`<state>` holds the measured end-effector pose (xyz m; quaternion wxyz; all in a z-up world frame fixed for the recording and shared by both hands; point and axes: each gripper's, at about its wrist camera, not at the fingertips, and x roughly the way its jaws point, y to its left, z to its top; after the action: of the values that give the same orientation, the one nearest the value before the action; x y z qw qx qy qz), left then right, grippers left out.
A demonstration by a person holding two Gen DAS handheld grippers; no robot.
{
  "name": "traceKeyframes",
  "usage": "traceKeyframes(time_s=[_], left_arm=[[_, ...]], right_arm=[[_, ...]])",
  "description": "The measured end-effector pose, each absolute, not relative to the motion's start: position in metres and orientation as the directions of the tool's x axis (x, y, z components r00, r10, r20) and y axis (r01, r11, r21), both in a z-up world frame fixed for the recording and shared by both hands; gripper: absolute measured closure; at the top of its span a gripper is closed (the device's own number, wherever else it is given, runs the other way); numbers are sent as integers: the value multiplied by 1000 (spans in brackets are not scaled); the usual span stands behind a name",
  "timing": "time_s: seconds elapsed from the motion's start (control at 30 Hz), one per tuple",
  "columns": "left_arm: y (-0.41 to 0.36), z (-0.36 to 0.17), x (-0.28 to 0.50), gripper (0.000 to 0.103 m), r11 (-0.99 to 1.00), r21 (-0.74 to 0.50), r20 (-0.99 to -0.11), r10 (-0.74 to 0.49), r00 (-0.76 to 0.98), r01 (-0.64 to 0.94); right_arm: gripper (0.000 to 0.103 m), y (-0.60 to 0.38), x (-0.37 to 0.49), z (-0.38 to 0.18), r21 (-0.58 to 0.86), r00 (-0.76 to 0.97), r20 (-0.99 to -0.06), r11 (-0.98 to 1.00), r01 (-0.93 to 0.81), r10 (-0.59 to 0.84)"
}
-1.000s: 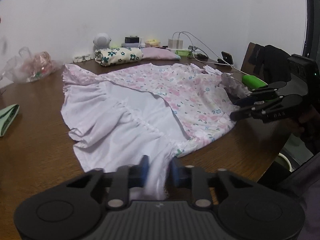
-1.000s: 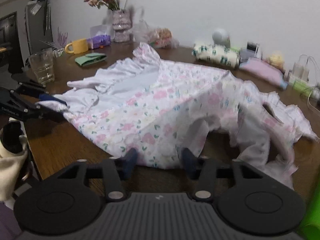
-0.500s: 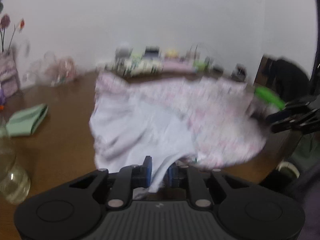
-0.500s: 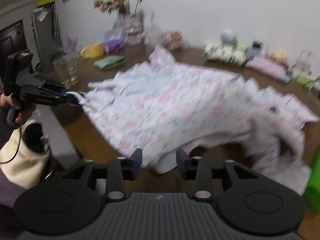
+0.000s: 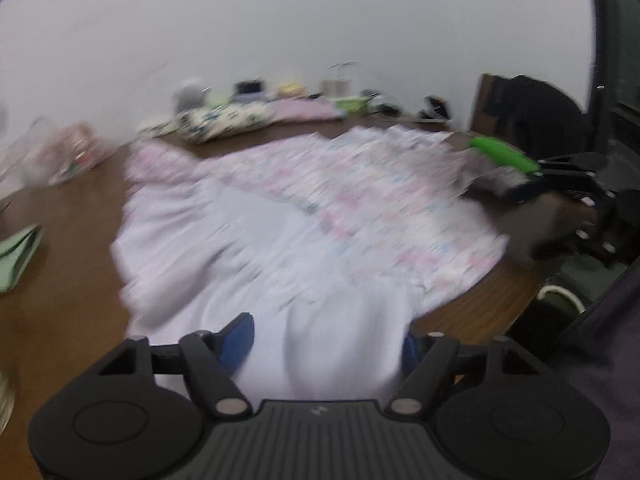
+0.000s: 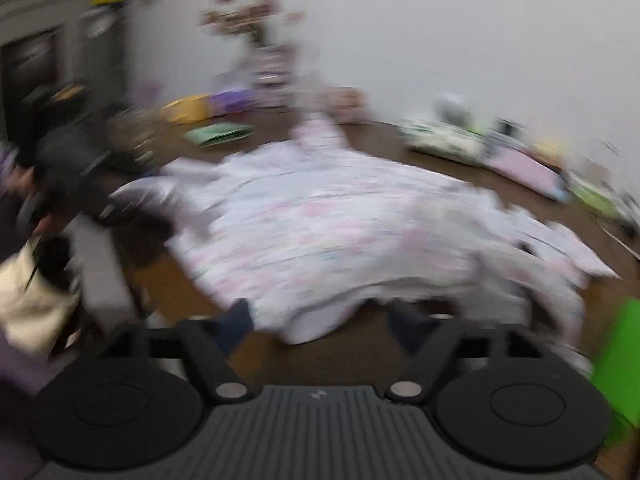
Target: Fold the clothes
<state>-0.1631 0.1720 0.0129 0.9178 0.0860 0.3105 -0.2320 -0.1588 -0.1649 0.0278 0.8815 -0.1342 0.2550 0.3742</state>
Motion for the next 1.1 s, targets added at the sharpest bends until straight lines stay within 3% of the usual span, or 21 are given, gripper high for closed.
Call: traceKeyframes(time_s=[0.17, 0.27, 0.37, 0.4, 0.43, 0.53, 0.63, 0.77, 0.83, 0.97, 1.03, 1.1], left_arm=[[199, 7, -175, 33, 899, -16, -587, -362, 724, 437], [204, 4, -180, 40, 896, -11, -559, -374, 740, 444], [210, 4, -181, 71, 894, -37, -534, -395, 748, 446], [213, 5, -179, 91, 892, -54, -529, -408, 744, 450], [214, 5, -178, 99, 887, -66, -530, -419, 737, 457], [218, 12, -185, 101, 863, -97, -507, -472, 721, 496], [234, 32, -206, 101, 815, -185, -389, -574, 721, 549], [254, 46, -194, 100, 814, -330, -253, -565, 785, 478], [253, 48, -160, 100, 838, -416, -278, -488, 828, 354], [220, 48, -83, 100, 914, -366, -449, -338, 827, 175], [205, 46, -61, 85, 949, -288, -518, -263, 814, 124], [201, 46, -60, 78, 961, -242, -520, -243, 819, 132]], right_arm=[[27, -155, -150, 20, 10, 545, -545, 655, -756, 637], [42, -147, -140, 15, 27, 524, -569, 651, -759, 634], [52, -144, -138, 11, 24, 542, -559, 665, -746, 628], [67, -144, -139, 11, 26, 549, -556, 673, -739, 624], [85, -145, -139, 11, 37, 552, -554, 681, -732, 623], [88, -147, -140, 14, 91, 518, -564, 672, -735, 643], [97, -153, -148, 24, 147, 444, -556, 609, -780, 703], [99, -162, -144, 55, 186, 446, -475, 582, -792, 759], [99, -159, -118, 65, 200, 504, -451, 634, -747, 736], [100, -132, -47, 60, 128, 653, -520, 807, -577, 550], [97, -125, -12, 46, 120, 686, -590, 887, -446, 425], [95, -123, -6, 42, 69, 697, -611, 902, -426, 375]])
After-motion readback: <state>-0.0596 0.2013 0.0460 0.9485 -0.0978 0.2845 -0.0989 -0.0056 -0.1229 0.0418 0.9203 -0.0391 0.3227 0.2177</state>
